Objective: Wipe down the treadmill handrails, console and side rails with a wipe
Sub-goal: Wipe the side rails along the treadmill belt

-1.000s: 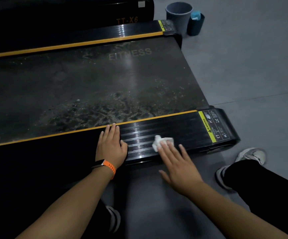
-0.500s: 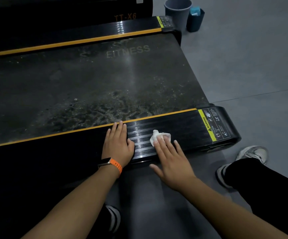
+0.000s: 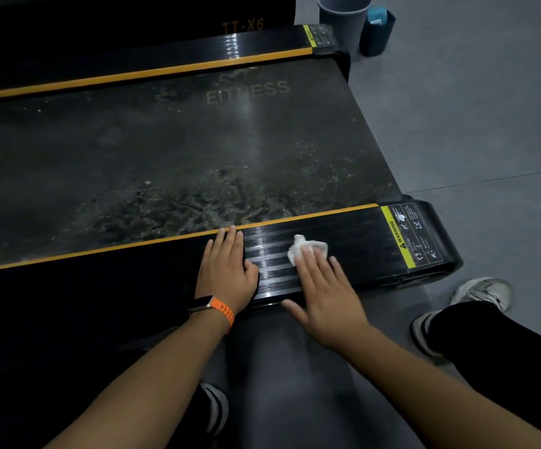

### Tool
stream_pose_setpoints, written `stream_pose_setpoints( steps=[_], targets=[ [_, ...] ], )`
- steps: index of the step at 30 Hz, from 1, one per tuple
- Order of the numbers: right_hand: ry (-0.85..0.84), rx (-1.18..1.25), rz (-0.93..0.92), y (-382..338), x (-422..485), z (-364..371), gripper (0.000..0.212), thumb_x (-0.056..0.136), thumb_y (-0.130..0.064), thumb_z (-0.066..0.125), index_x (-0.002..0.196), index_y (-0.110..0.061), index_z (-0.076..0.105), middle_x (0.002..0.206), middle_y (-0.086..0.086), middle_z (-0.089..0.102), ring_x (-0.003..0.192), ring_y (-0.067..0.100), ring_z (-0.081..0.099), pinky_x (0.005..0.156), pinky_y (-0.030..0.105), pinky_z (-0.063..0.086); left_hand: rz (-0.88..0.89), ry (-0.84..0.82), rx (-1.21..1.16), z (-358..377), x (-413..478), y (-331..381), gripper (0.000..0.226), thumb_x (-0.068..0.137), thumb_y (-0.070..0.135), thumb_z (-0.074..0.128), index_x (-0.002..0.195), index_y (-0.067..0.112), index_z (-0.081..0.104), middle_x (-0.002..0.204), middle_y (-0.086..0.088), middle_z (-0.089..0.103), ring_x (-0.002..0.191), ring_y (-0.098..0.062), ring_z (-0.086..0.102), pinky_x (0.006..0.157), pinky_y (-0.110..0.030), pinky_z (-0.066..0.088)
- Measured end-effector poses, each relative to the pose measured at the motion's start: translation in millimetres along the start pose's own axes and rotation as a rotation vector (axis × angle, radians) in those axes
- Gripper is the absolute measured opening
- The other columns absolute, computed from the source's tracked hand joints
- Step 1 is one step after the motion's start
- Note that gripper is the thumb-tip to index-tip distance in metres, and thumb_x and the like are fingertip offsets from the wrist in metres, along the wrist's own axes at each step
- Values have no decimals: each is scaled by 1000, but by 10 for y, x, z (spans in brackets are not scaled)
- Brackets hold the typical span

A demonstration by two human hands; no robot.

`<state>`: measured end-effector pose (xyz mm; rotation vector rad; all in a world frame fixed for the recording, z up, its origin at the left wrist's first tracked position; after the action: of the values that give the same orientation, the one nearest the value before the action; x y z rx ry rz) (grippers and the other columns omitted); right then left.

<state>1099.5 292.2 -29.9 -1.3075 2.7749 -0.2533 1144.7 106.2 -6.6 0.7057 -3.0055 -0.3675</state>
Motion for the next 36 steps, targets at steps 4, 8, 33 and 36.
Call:
stream_pose_setpoints(
  steps=[4, 8, 33, 36],
  targets=[
    [-29, -27, -19, 217, 24, -12, 87, 103, -72, 19, 166, -12, 22, 173, 7, 19, 160, 25, 19, 126, 50, 15, 5, 20, 12, -3, 5, -6, 74, 90, 39, 26, 154, 4, 42, 164, -12, 34, 155, -26, 24, 128, -43, 15],
    [-22, -1, 172, 876, -123, -128, 89, 101, -75, 17, 167, -15, 15, 174, 1, 8, 160, 17, 7, 130, 48, 10, 5, 6, 2, 17, 7, -13, 74, 92, 39, 25, 156, 5, 39, 166, -10, 31, 156, -25, 20, 129, -43, 14],
    [193, 302, 158, 909, 242, -516, 28, 101, -20, 65, 126, -10, 71, 134, 9, 68, 128, 36, 58, 105, 38, 45, 7, 18, -5, 17, 3, -15, 71, 92, 37, 28, 155, 5, 41, 165, -11, 33, 156, -26, 22, 129, -43, 14],
    [200, 339, 33, 774, 320, -630, 6, 95, -9, 72, 96, -15, 74, 105, 1, 74, 102, 29, 65, 85, 31, 48, 6, 19, -2, 20, 6, -17, 73, 92, 38, 27, 155, 5, 41, 165, -11, 33, 156, -26, 22, 129, -42, 14]
  ],
)
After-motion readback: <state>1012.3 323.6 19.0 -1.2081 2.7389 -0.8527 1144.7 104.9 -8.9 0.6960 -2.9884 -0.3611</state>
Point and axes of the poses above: each hand's wrist, its own x-axis towards the middle knuckle, its own z-axis out of the palm, y = z × x, the point moved 10 cm from there along x, towards the middle knuckle
